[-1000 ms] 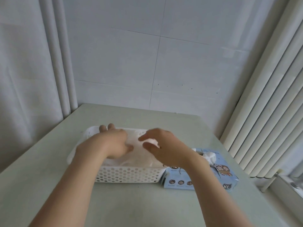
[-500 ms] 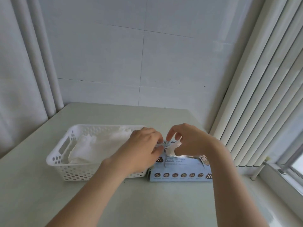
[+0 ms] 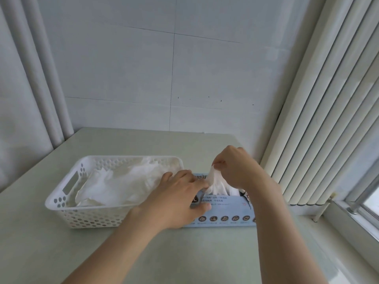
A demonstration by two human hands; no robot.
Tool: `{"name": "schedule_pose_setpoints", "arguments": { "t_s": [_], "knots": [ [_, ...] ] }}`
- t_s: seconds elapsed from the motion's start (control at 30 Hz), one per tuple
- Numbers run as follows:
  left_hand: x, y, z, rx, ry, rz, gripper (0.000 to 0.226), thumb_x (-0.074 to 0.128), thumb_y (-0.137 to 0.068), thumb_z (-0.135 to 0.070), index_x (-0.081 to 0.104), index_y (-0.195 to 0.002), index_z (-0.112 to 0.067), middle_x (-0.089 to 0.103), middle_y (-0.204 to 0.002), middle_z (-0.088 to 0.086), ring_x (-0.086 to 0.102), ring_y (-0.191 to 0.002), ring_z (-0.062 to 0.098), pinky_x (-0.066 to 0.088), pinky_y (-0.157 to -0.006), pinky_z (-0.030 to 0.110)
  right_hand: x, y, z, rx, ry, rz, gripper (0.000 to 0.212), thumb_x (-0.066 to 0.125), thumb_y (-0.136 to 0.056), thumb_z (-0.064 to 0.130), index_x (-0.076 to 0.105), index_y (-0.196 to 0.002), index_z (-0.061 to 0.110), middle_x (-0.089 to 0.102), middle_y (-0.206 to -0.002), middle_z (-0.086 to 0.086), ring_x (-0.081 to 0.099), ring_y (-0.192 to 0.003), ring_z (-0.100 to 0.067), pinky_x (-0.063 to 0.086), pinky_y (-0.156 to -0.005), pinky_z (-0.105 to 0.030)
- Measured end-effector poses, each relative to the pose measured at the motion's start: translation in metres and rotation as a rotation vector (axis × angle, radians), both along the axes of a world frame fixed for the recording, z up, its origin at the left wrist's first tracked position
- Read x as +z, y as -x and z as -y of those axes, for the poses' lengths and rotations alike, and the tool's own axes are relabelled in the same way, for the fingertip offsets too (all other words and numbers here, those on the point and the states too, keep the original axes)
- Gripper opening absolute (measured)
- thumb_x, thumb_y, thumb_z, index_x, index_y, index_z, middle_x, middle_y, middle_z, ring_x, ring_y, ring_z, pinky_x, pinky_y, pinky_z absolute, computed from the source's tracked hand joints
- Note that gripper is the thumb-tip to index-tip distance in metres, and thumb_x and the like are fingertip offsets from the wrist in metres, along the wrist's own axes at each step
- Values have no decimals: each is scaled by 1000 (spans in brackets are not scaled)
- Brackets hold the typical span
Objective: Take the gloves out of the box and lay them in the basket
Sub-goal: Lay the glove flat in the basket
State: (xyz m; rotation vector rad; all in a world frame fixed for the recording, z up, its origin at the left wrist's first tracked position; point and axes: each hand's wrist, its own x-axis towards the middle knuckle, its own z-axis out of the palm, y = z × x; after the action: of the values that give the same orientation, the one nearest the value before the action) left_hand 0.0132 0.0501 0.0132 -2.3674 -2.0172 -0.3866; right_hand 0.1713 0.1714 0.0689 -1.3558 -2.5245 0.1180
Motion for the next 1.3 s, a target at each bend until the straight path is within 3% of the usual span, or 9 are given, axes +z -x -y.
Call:
{"name": "schedule_pose_setpoints", "arguments": {
  "t_s": [0.27, 0.5, 0.6, 0.77, 0.93, 1.07, 1.13, 1.23, 1.3],
  "knots": [
    [-2, -2, 1, 7, 13, -117, 52, 36, -103, -67, 50, -143, -38, 41, -142, -9, 24, -143, 14, 28, -115, 43, 16, 4, 9, -46, -99, -426, 32, 43, -106, 8, 75, -105, 8, 72, -93, -8, 53, -85, -26, 49, -74, -39],
    [1, 1, 1, -21, 8, -98, 52, 41, -102, -66, 52, -145, -40, 43, -139, -12, 28, -144, 12, 27, -117, 42, 27, 11, 22, -56, -57, -863, 27, 40, -106, 13, 66, -100, 12, 68, -86, 7, 61, -86, -12, 45, -68, -21],
    [14, 4, 2, -18, -92, 14, 36, 50, -99, -54, 67, -128, -42, 56, -122, -17, 42, -132, 8, 33, -114, 38, 28, 13, 22, -16, 79, -1027, 27, 42, -101, 16, 69, -97, 18, 72, -88, 4, 68, -88, -22, 53, -76, -36],
    [35, 19, 4, 168, -396, 487, 18, 55, -94, -41, 61, -101, -26, 65, -99, -14, 61, -100, 12, 51, -89, 35, 30, 21, 30, 18, 363, -1272, 29, 41, -98, 6, 64, -84, 17, 56, -71, 3, 50, -67, -14, 40, -61, -28],
    [44, 23, 6, 147, -288, 906, 40, 71, -91, -57, 58, -120, -32, 71, -105, -17, 66, -98, -4, 51, -87, 21, 30, 31, 38, 52, 633, -1354, 33, 38, -98, 4, 67, -87, 17, 59, -73, -4, 54, -69, -22, 44, -60, -28],
    [46, 26, 5, 108, -341, 1116, 48, 63, -101, -49, 50, -80, -7, 44, -64, -1, 42, -57, 15, 35, -58, 30, 23, 35, 37, 63, 811, -1350, 35, 39, -94, 6, 74, -94, 13, 64, -90, -15, 60, -80, -29, 49, -76, -44],
    [49, 26, 7, 126, -357, 1187, 51, 59, -105, -43, 41, -74, -6, 32, -64, -1, 30, -58, 14, 27, -55, 30, 21, 36, 37, 33, 874, -1321, 33, 37, -90, 7, 70, -95, 9, 61, -88, -16, 57, -75, -30, 48, -73, -41],
    [49, 32, 6, 154, -350, 1192, 52, 56, -107, -41, 48, -83, 4, 44, -66, 9, 41, -59, 21, 38, -58, 34, 22, 32, 37, -7, 1010, -1254, 32, 43, -92, 29, 70, -92, 11, 64, -84, -13, 56, -64, -27, 45, -61, -32],
    [50, 35, 7, 122, -323, 1158, 48, 57, -107, -45, 63, -93, 1, 64, -84, 25, 59, -70, 34, 52, -66, 46, 23, 31, 37, 13, 1030, -1126, 43, 57, -90, 53, 77, -90, 15, 71, -87, -10, 64, -71, -29, 48, -69, -37]
  ]
}}
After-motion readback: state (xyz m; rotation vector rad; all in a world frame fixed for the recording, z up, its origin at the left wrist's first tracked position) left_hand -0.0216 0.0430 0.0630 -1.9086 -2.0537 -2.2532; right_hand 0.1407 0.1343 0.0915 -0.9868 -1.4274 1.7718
